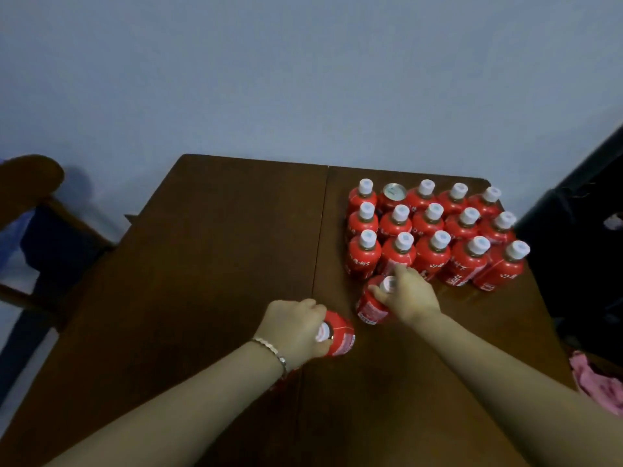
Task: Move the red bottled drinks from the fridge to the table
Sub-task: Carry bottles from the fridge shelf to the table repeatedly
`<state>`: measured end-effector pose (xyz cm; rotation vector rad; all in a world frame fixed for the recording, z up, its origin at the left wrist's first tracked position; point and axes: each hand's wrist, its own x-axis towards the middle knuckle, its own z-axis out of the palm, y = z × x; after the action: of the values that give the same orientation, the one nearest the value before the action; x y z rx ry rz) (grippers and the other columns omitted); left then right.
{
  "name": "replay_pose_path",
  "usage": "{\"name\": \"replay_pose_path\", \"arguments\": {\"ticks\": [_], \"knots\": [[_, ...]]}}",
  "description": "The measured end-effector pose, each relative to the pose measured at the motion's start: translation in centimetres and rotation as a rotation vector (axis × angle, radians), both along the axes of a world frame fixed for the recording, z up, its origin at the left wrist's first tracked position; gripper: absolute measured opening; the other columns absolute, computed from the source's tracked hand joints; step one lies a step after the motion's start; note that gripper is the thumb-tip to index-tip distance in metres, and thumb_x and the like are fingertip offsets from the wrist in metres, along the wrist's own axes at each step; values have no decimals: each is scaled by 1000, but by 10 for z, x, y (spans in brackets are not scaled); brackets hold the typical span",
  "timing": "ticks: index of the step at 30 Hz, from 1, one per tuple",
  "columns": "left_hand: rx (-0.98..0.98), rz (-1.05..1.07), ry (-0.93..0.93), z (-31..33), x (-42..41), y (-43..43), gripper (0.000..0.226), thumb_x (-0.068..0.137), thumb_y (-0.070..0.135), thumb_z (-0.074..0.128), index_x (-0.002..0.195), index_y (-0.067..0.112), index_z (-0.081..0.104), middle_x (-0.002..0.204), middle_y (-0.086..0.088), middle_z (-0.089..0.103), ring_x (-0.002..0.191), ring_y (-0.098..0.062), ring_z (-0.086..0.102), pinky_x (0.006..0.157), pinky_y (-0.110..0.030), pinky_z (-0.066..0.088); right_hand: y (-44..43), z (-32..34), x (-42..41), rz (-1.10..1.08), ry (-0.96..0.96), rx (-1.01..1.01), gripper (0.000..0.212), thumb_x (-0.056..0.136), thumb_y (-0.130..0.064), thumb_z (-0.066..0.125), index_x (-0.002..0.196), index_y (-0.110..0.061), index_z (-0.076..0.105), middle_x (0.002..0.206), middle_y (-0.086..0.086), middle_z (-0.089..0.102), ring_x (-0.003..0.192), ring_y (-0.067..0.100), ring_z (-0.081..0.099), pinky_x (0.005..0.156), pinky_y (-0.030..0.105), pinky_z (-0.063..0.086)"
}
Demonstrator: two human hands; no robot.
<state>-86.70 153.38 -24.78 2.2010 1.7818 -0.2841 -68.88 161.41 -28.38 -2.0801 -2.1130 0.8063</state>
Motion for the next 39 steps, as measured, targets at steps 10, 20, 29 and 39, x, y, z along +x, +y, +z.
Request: {"name": "replay_pose_path", "arguments": {"ticks": [10, 20, 29, 39], "knots": [[-59, -80, -26, -40, -18, 46, 50, 88, 51, 50, 127, 19, 50, 121, 2, 56, 106, -18, 56, 86, -26, 41, 42, -46, -37, -126, 174, 23, 46, 81, -38, 70, 107, -4, 52, 108, 13, 59, 98, 31, 58, 80, 38, 46], [-37, -127, -85, -48, 21, 56, 47, 87, 50, 51, 124, 20, 52, 120, 2, 56, 107, -17, 56, 86, -27, 39, 23, -31, 19, 189, 338, -25, 59, 74, -7, 70, 126, -19, 45, 121, -6, 38, 114, 8, 41, 95, 16, 39], [21, -269, -157, -37, 108, 74, 48, 87, 44, 55, 126, 16, 49, 118, -5, 56, 106, -26, 56, 80, -34, 40, -16, -50, 72, 292, 34, -163, 95, 67, -29, 80, 145, -26, 26, 148, -8, 32, 132, 19, 39, 106, 28, 35], [142, -90, -111, -71, 147, 119, 31, 85, 27, 64, 107, 6, 59, 114, -13, 52, 104, -33, 54, 72, -37, 42, 24, -69, 107, -353, 381, 11, 78, 60, -22, 87, 126, -17, 47, 128, 3, 55, 115, 23, 56, 95, 35, 47]]}}
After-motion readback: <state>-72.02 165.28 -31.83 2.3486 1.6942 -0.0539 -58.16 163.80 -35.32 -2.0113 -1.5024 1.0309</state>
